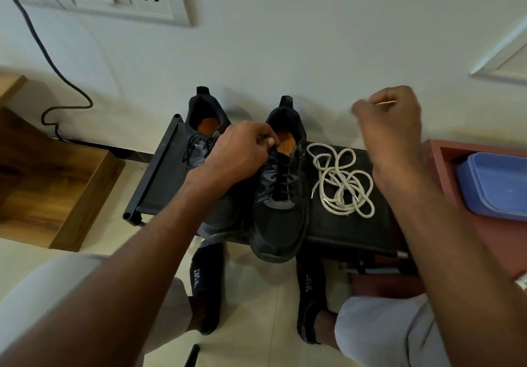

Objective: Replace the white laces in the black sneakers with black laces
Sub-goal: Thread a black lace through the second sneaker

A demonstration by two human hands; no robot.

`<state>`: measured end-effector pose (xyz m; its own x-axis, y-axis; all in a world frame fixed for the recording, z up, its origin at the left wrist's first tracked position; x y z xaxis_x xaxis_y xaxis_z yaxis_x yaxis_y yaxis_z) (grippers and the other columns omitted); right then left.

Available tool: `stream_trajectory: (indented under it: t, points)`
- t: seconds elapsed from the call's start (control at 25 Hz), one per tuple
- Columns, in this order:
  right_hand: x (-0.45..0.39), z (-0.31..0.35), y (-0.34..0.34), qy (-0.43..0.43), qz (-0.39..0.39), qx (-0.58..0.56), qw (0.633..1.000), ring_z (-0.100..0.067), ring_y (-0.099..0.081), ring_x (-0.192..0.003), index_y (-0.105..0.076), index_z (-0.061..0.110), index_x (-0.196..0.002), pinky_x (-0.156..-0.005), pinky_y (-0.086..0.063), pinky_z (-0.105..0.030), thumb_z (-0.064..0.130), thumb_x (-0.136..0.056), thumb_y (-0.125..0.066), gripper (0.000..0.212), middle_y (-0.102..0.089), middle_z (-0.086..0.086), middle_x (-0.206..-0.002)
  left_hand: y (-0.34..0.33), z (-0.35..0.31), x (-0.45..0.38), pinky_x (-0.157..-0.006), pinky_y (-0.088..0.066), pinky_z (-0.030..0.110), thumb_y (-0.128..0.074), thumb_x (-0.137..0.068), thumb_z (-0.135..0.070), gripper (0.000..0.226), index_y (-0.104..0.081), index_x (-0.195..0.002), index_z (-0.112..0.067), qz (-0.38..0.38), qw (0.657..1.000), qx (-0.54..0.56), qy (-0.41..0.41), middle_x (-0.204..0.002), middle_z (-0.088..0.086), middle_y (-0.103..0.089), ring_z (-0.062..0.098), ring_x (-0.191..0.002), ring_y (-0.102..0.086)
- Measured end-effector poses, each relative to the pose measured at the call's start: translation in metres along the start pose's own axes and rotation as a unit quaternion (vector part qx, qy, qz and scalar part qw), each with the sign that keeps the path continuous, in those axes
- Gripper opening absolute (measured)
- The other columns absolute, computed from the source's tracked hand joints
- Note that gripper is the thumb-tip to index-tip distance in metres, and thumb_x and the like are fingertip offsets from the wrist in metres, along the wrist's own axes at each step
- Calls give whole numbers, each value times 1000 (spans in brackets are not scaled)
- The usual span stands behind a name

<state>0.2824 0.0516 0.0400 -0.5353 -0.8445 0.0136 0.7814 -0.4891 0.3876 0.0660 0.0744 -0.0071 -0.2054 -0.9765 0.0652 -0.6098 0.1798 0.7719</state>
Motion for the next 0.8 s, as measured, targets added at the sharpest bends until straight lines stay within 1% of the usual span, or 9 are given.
stream_trajectory:
  t: [0.08, 0.16, 0.24, 0.36, 0.44, 0.56, 0.64, 0.72, 0.8]
  points:
    - [8, -13, -13, 111, 94, 232, 962, -19, -65, -100, -64, 26, -113, -81, -48, -33, 23, -87, -71, 28, -66, 4, -109, -1, 0, -1, -64, -45, 21, -57, -104, -22, 20, -76, -108, -26, -2, 1000, -8, -2, -96, -5, -71, 13, -85, -65]
    - [18, -24, -33, 96, 242, 254, 931, -16, -67, -95, -64, 29, -116, -80, -50, -32, 36, -88, -78, 32, -68, 6, -105, -2, 0, -2, -59, -42, 23, -57, -104, -21, 20, -76, -108, -26, -2, 1000, -20, -6, -89, -7, -68, 8, -76, -61]
    - [26, -33, -45, 69, 278, 268, 920, -17, -70, -84, -62, 30, -110, -79, -57, -36, 43, -85, -82, 35, -71, 5, -95, -2, 0, -2, -58, -39, 23, -57, -104, -21, 19, -75, -108, -27, 0, 1000, -27, -9, -85, -8, -65, 5, -72, -58]
    - [21, -41, -44, 76, 242, 295, 921, -19, -74, -75, -70, 27, -90, -77, -63, -44, 28, -85, -82, 14, -75, 3, -82, -1, -1, -1, -60, -40, 22, -57, -104, -21, 19, -75, -108, -26, 5, 999, -32, -18, -87, -9, -66, 7, -75, -59]
    - [21, -30, -41, 62, 172, 210, 960, -15, -74, -69, -75, 25, -76, -75, -64, -43, 13, -87, -73, 16, -75, 6, -71, 0, -1, -1, -58, -38, 20, -57, -104, -21, 19, -75, -109, -26, 5, 999, -31, -18, -86, -10, -65, 5, -71, -56]
    - [10, -2, -20, 73, -78, -105, 989, -13, -71, -82, -74, 14, -94, -83, -60, -42, 6, -89, -63, 15, -75, 6, -84, 2, -1, 0, -53, -32, 18, -56, -105, -19, 21, -75, -108, -26, 5, 999, -31, -13, -78, -17, -60, 1, -59, -49]
    - [9, 2, -10, 155, -146, 9, 977, -16, -61, -101, -64, 12, -113, -84, -52, -39, 7, -88, -63, 26, -65, 3, -111, 3, -2, 0, -51, -31, 18, -55, -105, -17, 23, -75, -107, -26, 6, 999, -36, -11, -79, -14, -62, 3, -56, -48]
    - [13, -6, -16, 198, -46, 194, 960, -19, -55, -112, -60, 19, -121, -87, -50, -42, 4, -86, -65, 39, -56, 0, -125, 2, -3, 0, -53, -33, 21, -54, -104, -14, 24, -75, -107, -26, 8, 999, -40, -14, -87, -8, -66, 5, -59, -50]
    - [19, -17, -31, 158, 143, 275, 937, -21, -62, -110, -65, 25, -118, -94, -54, -48, 15, -89, -73, 32, -63, 1, -122, 1, -3, -1, -56, -37, 24, -54, -102, -11, 26, -75, -108, -25, 9, 999, -45, -20, -94, -4, -69, 11, -70, -56]
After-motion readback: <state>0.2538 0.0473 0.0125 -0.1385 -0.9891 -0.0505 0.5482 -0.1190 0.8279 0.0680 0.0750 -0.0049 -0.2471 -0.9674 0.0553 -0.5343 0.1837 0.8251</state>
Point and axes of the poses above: each hand's wrist, its own x-axis away from the middle knuckle, its own y-axis out of the back of the hand, z = x × y, the point moved 1 cm from there along -x, towards the middle knuckle
